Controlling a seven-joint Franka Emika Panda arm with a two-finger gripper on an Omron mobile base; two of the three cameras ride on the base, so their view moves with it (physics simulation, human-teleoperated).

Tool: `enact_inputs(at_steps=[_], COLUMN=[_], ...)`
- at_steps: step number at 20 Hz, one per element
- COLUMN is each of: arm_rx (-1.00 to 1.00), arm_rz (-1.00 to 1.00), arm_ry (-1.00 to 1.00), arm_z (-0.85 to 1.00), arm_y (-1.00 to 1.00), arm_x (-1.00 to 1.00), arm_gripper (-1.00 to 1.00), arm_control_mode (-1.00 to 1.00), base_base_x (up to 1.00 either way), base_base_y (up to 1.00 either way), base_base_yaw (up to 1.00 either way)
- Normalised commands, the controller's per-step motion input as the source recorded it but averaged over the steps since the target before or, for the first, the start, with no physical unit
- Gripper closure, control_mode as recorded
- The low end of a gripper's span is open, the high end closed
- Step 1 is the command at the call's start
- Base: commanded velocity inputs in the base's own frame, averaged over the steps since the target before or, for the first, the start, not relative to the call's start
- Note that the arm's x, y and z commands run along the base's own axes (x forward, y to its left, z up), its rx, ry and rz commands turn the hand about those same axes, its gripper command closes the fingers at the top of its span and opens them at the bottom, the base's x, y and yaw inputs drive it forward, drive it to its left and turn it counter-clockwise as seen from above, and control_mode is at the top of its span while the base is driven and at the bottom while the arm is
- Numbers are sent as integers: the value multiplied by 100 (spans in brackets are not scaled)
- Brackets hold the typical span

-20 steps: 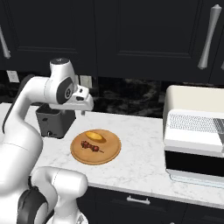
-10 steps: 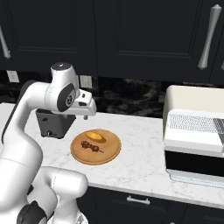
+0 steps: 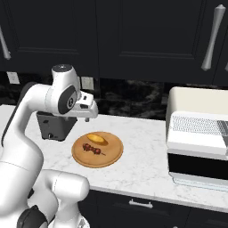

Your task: Pick up the kebab skewer and baguette bread, and place them inside the toaster oven. Close the toaster oven door and start by setting the timer.

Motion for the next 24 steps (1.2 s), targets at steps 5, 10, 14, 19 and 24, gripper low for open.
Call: enact_inputs(at_steps=[5,10,14,19,24], arm_rx=[0,0,0,0,0], arm_rz=[0,0,0,0,0], arm_ry=[0,0,0,0,0], arm_z=[0,0,0,0,0], arm_y=[0,0,0,0,0], arm_x=[0,0,0,0,0], arm_gripper=[-100,-100,-100,-100,-100], arm_control_mode=[100,100,100,100,100], base_base_x=[-36,-21,-12,-2,5], base_base_y=[-48,-71,-89,-72,-21], base_base_yaw=[0,0,0,0,1])
